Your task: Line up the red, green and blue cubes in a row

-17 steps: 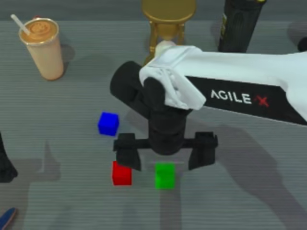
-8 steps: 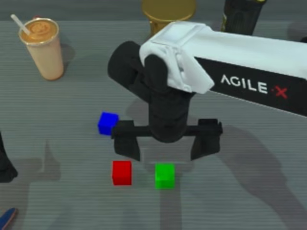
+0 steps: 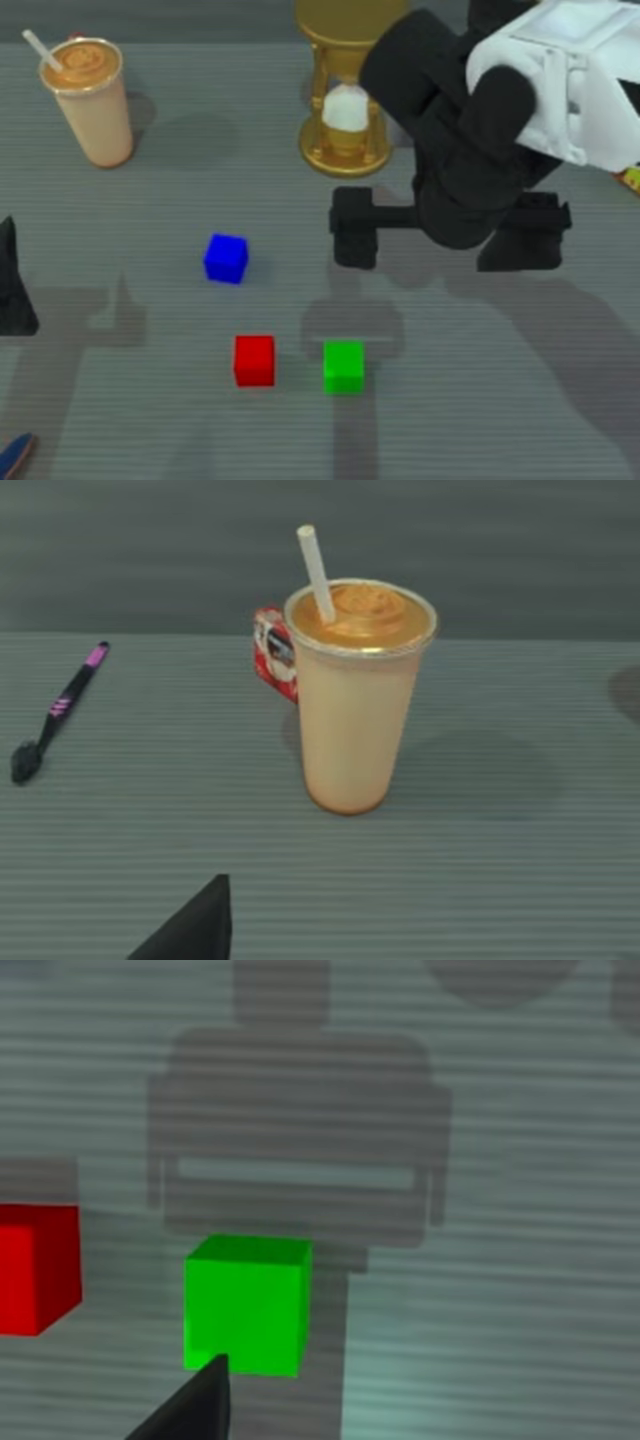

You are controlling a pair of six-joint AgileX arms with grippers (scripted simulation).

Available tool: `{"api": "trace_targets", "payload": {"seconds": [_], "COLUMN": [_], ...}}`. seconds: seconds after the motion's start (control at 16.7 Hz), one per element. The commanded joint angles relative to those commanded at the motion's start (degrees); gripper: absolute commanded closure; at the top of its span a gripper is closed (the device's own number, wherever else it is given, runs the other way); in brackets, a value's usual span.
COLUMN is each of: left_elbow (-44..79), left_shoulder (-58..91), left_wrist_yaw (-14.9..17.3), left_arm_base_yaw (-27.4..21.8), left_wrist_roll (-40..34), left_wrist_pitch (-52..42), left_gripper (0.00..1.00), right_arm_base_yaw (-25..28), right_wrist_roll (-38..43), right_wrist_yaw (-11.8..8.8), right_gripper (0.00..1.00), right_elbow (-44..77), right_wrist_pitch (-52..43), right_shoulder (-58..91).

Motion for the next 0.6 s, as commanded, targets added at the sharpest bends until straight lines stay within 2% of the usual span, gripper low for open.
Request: {"api": "trace_targets", "payload": {"seconds": [0.3, 0.6], "left_elbow": [23.0, 46.2], "left_shoulder": [29.6, 60.9], "left_wrist_yaw": [-0.1, 0.0], "left_arm_base_yaw": [-5.3, -10.9], "left_wrist_roll": [-2.5, -5.1], "left_wrist_pitch": [-15.0, -31.0], "left_gripper": [0.00, 0.00], "right_arm_base_yaw": [-10.5, -21.7], "right_wrist_roll": [-11.6, -23.6], "right_wrist_yaw": [2.6, 2.7], "right_gripper": [0.00, 0.00], "right_elbow": [-23.5, -49.9], "right_wrist_pitch": [10.9, 23.5], "right_shoulder": [-23.6, -51.0]}}
